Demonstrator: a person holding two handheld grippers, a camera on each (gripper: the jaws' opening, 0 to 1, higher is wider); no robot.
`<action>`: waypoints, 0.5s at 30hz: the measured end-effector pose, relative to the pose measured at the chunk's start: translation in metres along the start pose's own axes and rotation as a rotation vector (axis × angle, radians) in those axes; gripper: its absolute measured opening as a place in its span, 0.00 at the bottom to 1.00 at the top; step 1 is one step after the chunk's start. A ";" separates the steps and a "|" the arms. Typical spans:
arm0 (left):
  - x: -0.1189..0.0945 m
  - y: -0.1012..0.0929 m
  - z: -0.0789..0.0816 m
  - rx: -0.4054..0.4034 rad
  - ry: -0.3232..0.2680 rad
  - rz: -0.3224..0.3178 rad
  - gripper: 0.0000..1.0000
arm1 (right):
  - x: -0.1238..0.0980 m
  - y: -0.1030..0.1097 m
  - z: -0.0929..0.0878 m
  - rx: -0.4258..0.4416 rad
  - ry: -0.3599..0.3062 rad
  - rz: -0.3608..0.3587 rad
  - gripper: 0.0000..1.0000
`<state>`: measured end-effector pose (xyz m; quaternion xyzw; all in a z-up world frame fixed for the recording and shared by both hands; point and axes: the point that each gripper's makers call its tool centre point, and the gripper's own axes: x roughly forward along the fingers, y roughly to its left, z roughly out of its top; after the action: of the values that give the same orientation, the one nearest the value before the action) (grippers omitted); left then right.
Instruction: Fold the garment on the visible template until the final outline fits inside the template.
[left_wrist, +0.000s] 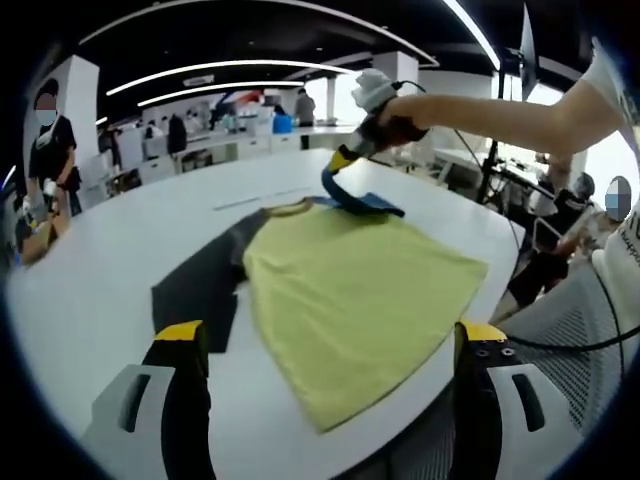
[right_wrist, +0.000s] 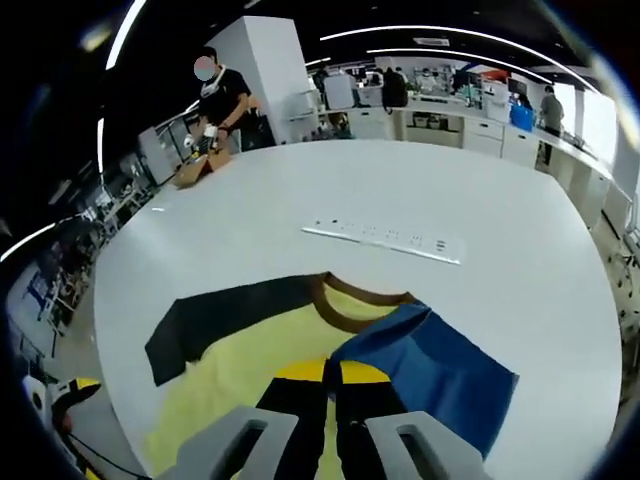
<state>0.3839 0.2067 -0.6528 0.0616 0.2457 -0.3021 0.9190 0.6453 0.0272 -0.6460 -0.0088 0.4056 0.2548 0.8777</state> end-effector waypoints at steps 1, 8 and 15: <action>0.000 0.000 0.000 -0.003 -0.002 0.000 0.99 | 0.001 0.002 0.001 -0.007 0.001 0.003 0.00; -0.002 0.002 -0.003 -0.011 0.001 0.007 0.99 | 0.008 0.023 0.009 -0.043 -0.014 0.040 0.00; -0.003 0.002 -0.005 -0.020 0.001 0.010 0.99 | 0.013 0.038 0.013 -0.067 -0.024 0.069 0.00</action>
<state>0.3808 0.2112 -0.6560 0.0538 0.2491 -0.2949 0.9209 0.6447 0.0687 -0.6395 -0.0214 0.3865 0.2986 0.8724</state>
